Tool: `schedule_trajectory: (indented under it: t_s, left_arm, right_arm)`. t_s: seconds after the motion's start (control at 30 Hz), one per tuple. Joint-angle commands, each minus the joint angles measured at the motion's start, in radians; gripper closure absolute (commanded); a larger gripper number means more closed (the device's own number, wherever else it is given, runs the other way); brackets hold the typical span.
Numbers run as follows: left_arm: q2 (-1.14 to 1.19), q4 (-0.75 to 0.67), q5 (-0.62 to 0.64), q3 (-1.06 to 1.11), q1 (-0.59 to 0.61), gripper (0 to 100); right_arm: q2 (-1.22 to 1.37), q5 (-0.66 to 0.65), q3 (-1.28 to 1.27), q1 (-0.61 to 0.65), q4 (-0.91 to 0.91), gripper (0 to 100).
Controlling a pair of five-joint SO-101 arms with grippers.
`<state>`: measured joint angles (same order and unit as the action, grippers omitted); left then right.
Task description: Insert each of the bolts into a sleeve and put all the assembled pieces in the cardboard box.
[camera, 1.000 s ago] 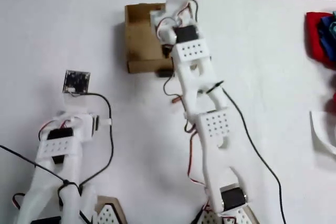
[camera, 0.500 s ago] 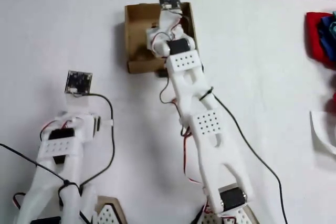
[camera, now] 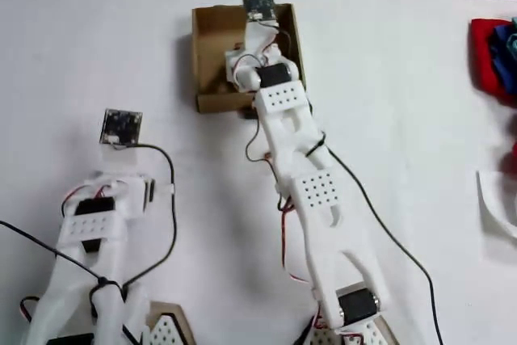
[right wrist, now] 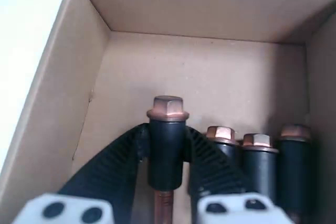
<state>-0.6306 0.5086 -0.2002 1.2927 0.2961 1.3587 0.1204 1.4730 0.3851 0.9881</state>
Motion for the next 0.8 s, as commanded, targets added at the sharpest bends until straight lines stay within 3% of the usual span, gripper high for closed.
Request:
schedule_trajectory:
  t_s: [0.0,0.27,0.4,0.5,0.63,0.77]
  left_arm:
    - [0.000,-0.015,-0.008,-0.004,-0.012,83]
    - [0.000,-0.015,-0.008,-0.004,-0.012,83]
    - [-0.006,-0.003,-0.008,-0.027,-0.015,82]
    - [0.000,0.101,-0.040,-0.122,-0.052,82]
    - [0.002,0.310,-0.120,-0.329,-0.203,82]
    - [0.020,0.465,-0.235,-0.530,-0.364,82]
  right_arm:
    - [-0.025,-0.005,0.063,0.007,0.004,84.4]
    - [-0.051,-0.005,0.106,-0.008,0.012,90.9]
    - [-0.113,-0.005,0.207,-0.053,0.136,94.0]
    - [-0.229,-0.008,0.189,-0.108,0.280,93.9]
    - [-0.340,-0.012,0.189,-0.189,0.493,93.3]
    - [-0.410,-0.061,0.189,-0.252,0.733,83.5]
